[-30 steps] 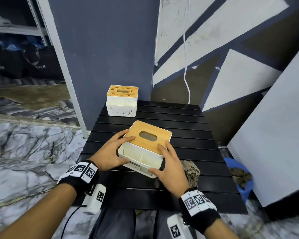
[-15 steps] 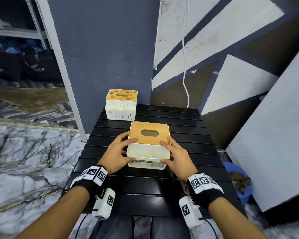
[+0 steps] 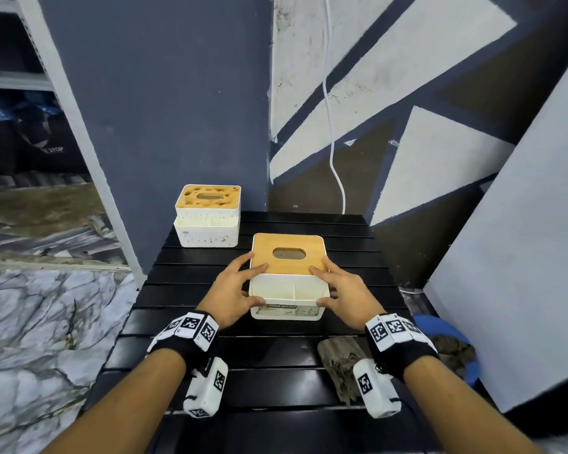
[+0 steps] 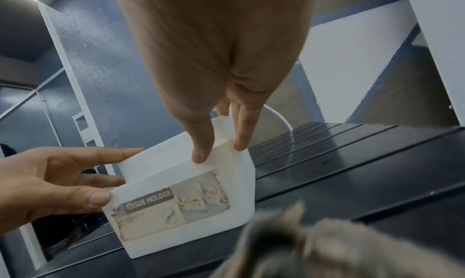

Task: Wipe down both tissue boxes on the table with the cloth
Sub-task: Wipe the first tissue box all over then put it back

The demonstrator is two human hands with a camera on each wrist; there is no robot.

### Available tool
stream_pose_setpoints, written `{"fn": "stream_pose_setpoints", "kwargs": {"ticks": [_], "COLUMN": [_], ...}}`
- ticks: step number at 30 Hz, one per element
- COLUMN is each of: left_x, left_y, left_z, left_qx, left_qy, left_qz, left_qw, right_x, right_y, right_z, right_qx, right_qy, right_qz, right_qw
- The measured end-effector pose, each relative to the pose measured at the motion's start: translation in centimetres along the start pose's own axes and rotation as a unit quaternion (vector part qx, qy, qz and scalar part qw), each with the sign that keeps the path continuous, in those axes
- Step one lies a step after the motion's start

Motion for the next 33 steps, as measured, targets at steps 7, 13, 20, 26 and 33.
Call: {"fn": "stream_pose_setpoints", "kwargs": {"ticks": [7, 13, 20, 26, 33], "left_x": [-4.8, -8.6, -12.3, -15.6, -19.5], "left_y": [-2.2, -3.5, -5.0, -5.5, -6.1], "left_z": [0.4, 0.8, 1.5, 2.3, 3.3], "left_qx": [0.011, 0.039, 0.038, 0.015, 0.005], "left_qy": [-0.012, -0.035, -0.055, -0.053, -0.029], "left_qz": [-0.006, -0.056, -0.084, -0.102, -0.088], "left_qw": [1.000, 0.997, 0.994, 0.993, 0.996], "right_x": [-3.0, -5.8, -9.0, -12.3, -16.0], "right_y": [2.5, 4.2, 6.2, 7.6, 8.9], "right_z": [-2.8, -5.2, -6.2, -7.1, -8.5], "right_qx": [-0.035, -0.065, -0.100, -0.090, -0.110], "right_qy": [0.007, 0.020, 0.046, 0.050, 0.039], "right_qz": [-0.006, -0.072, -0.122, -0.128, -0.130], "right_qw": [0.999, 0.995, 0.986, 0.986, 0.985]}}
Point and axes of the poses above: each hand's wrist, its own x-axis away from the middle knuckle, its own y-axis out of the back of the hand, z = x × y, the point moved 7 cm from there along -x, towards the middle knuckle, and after that the axes turned 15 degrees about -y, right-handed, at the moved point
